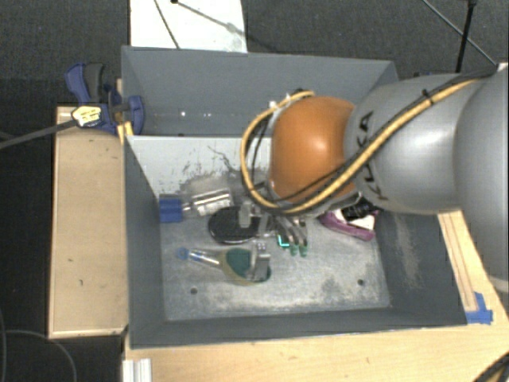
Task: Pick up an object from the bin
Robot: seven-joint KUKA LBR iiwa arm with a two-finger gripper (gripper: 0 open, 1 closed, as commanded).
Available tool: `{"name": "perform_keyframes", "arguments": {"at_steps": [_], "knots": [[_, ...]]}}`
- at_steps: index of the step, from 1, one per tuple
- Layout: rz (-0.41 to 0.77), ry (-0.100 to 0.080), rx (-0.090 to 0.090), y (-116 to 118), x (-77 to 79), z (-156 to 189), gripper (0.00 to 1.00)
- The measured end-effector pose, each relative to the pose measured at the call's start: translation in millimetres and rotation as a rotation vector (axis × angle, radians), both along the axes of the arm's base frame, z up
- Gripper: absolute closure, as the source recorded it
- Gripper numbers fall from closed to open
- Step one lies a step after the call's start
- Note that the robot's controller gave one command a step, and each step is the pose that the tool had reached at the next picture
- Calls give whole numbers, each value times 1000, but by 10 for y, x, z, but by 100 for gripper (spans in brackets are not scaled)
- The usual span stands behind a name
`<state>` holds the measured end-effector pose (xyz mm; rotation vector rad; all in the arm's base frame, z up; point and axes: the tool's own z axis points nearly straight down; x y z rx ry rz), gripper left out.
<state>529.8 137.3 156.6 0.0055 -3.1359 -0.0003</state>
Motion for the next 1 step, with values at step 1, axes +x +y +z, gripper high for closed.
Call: {"name": "perform_keyframes", "arguments": {"at_steps": [1], "knots": [[-85, -16, 3, -39, -155, -839, 0]]}}
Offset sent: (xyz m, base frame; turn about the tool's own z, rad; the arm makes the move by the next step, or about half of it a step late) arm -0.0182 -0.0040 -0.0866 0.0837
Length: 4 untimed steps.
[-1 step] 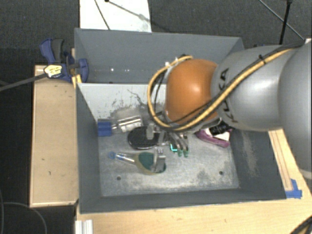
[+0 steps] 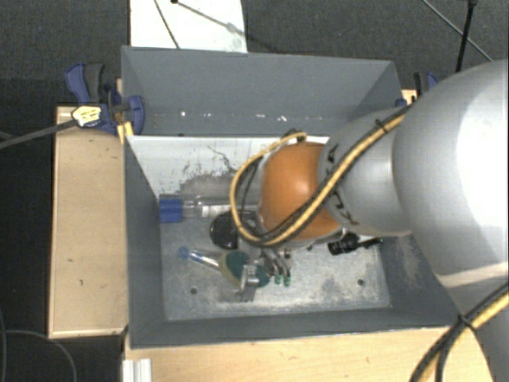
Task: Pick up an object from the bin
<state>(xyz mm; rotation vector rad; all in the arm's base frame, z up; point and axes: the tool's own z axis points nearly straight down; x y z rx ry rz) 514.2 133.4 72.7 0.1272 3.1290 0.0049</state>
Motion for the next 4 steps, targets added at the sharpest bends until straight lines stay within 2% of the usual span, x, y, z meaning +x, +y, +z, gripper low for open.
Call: {"name": "perform_keyframes", "arguments": {"at_steps": [1, 2, 3, 4], "knots": [[-203, 10, -1, -70, 52, 279, 0], [-256, 10, 0, 303, 94, 275, 0], [-358, -4, 6, 198, 57, 25, 0], [-359, -8, 10, 209, 73, 53, 0]]}}
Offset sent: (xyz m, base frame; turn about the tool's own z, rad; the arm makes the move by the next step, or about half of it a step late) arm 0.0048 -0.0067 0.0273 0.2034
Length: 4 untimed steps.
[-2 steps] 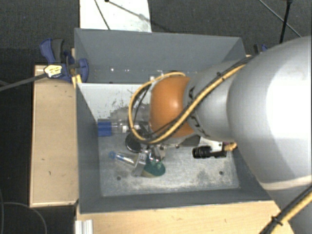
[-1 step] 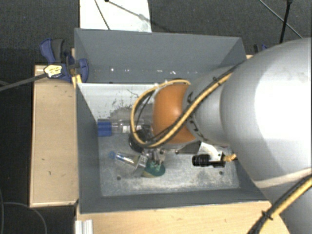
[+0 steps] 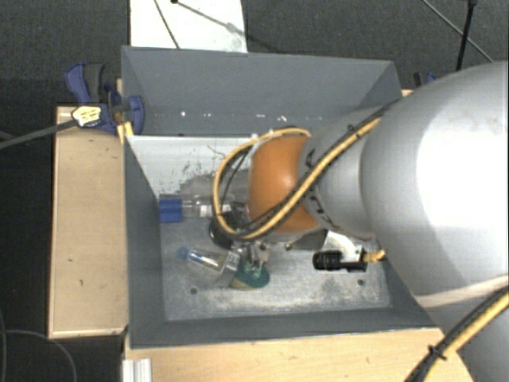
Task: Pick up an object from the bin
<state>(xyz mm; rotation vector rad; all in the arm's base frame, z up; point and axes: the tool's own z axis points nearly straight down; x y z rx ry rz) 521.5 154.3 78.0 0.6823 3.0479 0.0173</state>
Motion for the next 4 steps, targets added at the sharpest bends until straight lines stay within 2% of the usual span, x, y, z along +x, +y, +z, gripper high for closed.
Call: {"name": "perform_keyframes", "arguments": {"at_steps": [1, 2, 4], "knots": [[0, 5, 0, 3, -9, 3, 100], [3, 12, -4, 8, 11, 730, 100], [11, 16, -5, 9, 29, 1023, 100]]}}
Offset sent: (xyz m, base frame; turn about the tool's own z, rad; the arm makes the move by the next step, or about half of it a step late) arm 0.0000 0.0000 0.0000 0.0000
